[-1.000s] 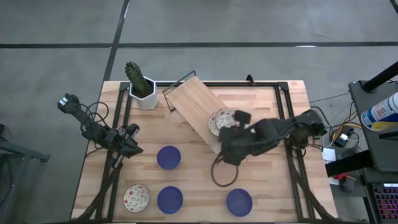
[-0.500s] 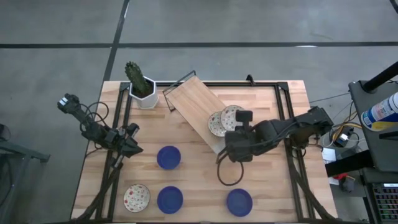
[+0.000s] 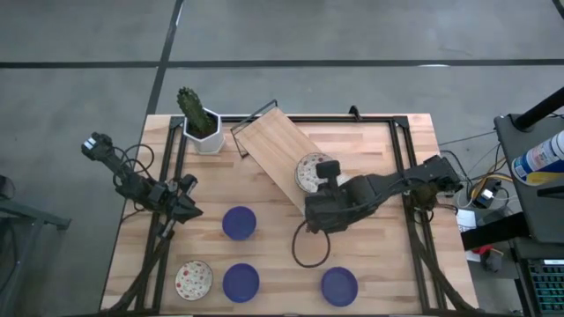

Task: Pick & Place Mini bowls
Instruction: Stack the top white patterned bowl on the other white patterned bowl on the shelf

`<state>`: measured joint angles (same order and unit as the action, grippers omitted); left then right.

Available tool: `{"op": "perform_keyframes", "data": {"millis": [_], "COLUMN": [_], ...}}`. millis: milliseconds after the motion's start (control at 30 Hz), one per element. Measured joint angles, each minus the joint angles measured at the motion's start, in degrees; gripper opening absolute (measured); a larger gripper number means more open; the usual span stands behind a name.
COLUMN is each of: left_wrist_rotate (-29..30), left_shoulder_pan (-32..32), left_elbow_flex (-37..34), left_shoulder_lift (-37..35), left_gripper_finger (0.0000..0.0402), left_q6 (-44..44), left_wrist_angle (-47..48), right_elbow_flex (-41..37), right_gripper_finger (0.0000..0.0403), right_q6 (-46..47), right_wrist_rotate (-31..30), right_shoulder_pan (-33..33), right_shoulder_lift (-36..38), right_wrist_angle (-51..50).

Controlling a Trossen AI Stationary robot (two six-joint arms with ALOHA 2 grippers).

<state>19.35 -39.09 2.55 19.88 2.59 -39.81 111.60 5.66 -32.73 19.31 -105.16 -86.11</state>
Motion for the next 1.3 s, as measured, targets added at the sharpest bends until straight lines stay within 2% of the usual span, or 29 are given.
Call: {"op": "perform_keyframes", "data": {"millis": [300, 1300], "left_wrist_rotate": [-0.02, -0.02], "left_shoulder_pan": [0.01, 0.02], "left_elbow_flex": [0.00, 0.00], "left_shoulder_lift": [0.00, 0.00], "left_gripper_finger": [0.0000, 0.0000], "left_q6": [-1.01, -1.11], "left_wrist_angle": [0.00, -0.02], "right_elbow_flex": [0.66, -2.31], "right_gripper_finger": [0.0011, 0.0020], "right_q6": [0.84, 2.70], "right_wrist_rotate": [2.96, 4.72], "right_shoulder_pan": [-2.23, -3.48], "right_shoulder_lift": [-1.51, -1.47], "right_wrist_angle": [0.19, 2.91]}}
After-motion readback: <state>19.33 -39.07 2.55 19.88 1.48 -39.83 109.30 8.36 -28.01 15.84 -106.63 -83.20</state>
